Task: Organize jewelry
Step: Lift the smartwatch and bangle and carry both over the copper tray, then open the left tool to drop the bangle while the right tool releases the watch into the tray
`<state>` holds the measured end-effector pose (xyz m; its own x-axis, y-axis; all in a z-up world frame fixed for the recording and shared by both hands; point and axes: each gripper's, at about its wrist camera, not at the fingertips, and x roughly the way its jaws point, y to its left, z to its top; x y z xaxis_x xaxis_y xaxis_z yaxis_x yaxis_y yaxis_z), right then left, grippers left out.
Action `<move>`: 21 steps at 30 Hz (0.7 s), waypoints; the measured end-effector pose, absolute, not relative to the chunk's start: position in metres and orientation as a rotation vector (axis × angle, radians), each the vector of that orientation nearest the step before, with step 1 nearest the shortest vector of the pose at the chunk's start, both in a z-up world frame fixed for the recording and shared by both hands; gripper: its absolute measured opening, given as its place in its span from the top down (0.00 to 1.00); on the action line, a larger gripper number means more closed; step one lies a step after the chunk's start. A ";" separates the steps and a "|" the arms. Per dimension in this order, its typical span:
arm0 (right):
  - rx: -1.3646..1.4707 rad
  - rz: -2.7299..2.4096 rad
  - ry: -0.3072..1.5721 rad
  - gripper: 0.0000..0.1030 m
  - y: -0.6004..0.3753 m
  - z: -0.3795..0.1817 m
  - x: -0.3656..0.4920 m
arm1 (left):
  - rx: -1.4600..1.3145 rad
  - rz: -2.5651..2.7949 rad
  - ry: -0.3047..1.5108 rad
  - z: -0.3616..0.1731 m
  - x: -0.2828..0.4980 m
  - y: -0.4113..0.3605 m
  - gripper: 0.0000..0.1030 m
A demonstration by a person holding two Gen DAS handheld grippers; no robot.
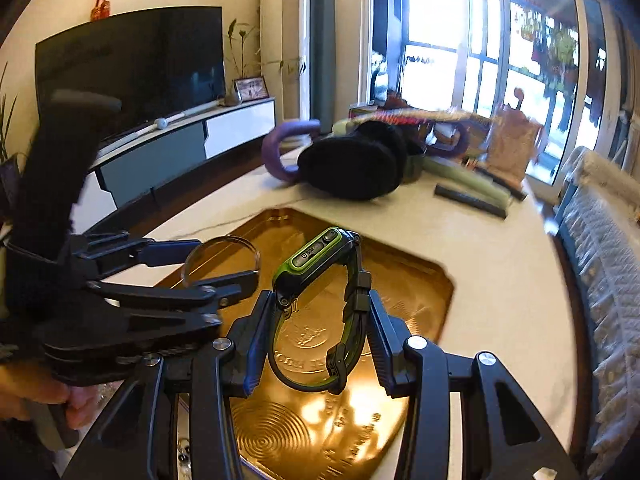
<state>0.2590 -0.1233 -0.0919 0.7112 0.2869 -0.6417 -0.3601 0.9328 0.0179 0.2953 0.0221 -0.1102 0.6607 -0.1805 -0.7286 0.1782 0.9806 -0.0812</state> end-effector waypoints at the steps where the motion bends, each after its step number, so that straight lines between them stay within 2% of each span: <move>1: -0.097 0.364 0.707 0.60 -0.124 -0.095 0.262 | -0.003 -0.200 0.838 -0.115 0.298 0.023 0.41; 11: -0.115 0.353 0.787 0.60 -0.125 -0.129 0.271 | 0.022 -0.186 0.946 -0.146 0.311 0.020 0.41; 21: -0.107 0.326 0.860 0.60 -0.130 -0.146 0.280 | 0.068 -0.186 0.964 -0.146 0.306 0.011 0.41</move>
